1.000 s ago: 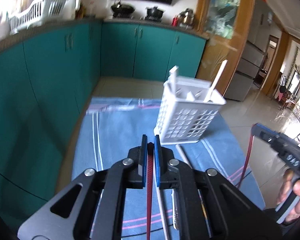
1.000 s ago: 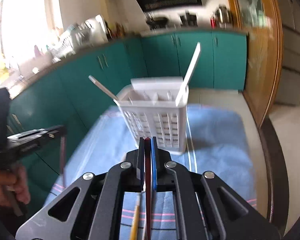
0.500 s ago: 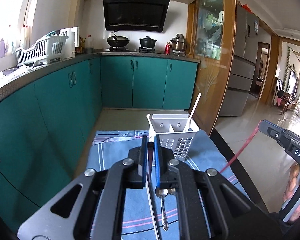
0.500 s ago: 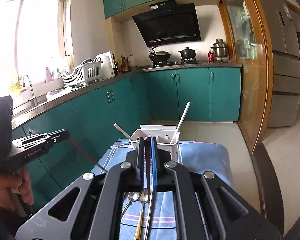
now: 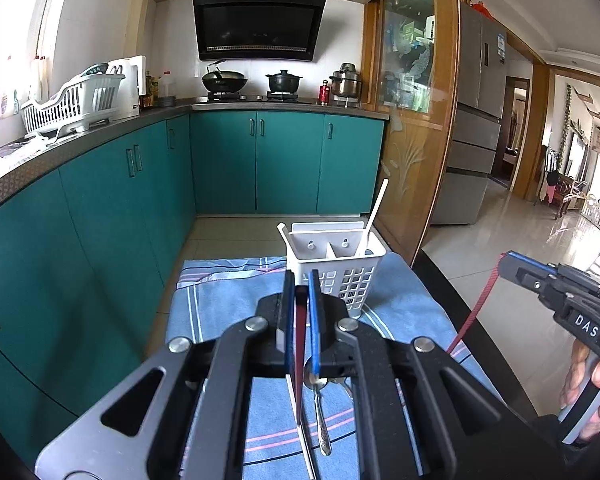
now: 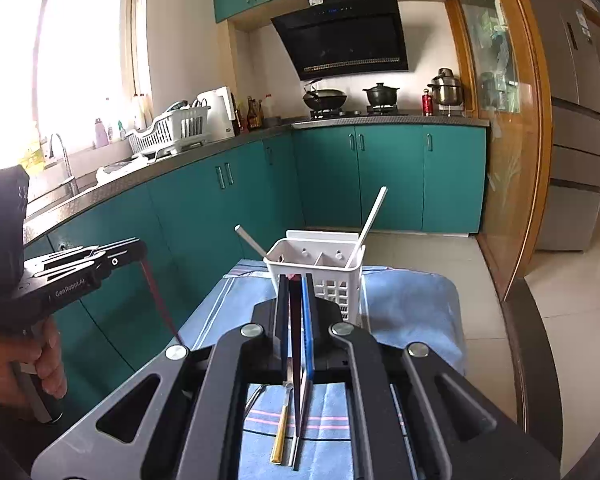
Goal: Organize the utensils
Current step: 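Lift both dark red chopsticks and carry them above the white holder, then lower the dark red chopsticks into the holder and open both tools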
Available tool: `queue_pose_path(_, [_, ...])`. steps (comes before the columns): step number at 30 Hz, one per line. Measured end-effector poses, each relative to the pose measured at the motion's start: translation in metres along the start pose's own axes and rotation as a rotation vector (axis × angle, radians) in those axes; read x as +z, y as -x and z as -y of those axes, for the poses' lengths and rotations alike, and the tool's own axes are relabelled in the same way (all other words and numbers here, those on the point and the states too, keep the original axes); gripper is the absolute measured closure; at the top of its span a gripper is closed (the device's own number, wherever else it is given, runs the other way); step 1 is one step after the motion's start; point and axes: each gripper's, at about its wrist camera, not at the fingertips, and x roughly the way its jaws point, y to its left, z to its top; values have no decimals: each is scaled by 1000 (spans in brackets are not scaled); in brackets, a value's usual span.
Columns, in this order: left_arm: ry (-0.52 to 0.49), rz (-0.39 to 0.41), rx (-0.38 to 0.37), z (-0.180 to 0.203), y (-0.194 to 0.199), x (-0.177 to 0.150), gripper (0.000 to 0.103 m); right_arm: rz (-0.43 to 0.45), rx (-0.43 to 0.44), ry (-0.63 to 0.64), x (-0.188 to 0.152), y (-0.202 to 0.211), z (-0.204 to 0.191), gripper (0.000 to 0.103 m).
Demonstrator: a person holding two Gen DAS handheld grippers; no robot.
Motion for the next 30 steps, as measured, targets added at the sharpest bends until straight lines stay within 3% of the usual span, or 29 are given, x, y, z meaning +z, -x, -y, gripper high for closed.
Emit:
queue_pose_path(7, [40, 13, -8, -16, 6, 1, 97, 12, 4, 38, 41, -12, -18, 97])
queue_pose_path(15, [78, 7, -17, -35, 6, -1, 97, 104, -66, 28, 152, -30, -14, 97])
queue_pose_path(20, [90, -3, -22, -41, 1, -1, 97, 136, -138, 17, 197, -56, -6, 97])
queue_pose_path(24, [99, -3, -26, -44, 0, 0, 97, 113, -175, 4, 194, -92, 3, 97])
queue_pose_path(30, [109, -14, -18, -50, -5, -1, 97, 1, -178, -73, 143, -153, 31, 96])
